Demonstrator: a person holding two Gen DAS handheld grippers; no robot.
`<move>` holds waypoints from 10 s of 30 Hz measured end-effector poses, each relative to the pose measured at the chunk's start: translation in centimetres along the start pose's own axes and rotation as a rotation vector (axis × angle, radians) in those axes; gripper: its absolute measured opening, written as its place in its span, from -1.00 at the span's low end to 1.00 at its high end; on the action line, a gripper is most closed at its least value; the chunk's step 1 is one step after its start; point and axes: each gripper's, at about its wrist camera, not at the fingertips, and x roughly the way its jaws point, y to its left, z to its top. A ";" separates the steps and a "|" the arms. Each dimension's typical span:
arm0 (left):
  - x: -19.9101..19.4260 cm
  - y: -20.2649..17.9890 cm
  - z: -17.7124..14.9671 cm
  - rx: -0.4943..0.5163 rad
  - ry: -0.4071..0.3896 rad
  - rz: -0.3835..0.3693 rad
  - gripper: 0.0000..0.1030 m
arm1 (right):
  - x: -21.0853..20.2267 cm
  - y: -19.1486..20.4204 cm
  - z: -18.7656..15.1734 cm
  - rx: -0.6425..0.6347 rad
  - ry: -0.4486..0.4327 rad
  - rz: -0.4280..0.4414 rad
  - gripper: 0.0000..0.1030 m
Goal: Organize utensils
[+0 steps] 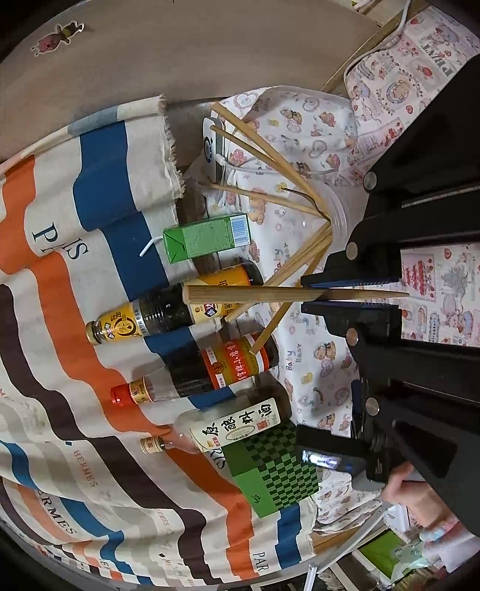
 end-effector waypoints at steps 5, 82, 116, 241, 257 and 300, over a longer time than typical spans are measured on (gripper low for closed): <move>0.4 0.0 -0.3 0.002 -0.012 0.045 0.08 | 0.3 -0.2 -0.1 0.010 0.013 -0.003 -0.85; 1.0 -1.4 -2.3 0.138 0.065 0.002 -0.64 | -0.8 -1.6 1.3 0.099 -0.003 0.024 -0.85; -0.3 -4.2 -4.4 0.261 0.065 -0.004 -0.64 | -0.3 -3.2 1.7 0.168 0.019 0.031 -0.85; -12.2 -19.6 8.4 0.023 -0.438 0.004 -0.91 | 2.2 -9.1 2.5 0.207 -0.104 -0.087 -0.85; -11.9 -18.6 6.2 0.064 -0.455 -0.019 -0.61 | 3.6 -9.3 2.1 0.193 -0.009 -0.083 -0.81; -16.4 2.3 -11.8 -0.186 -0.555 0.307 0.99 | 3.2 3.1 -4.1 -0.286 -0.016 -0.095 1.00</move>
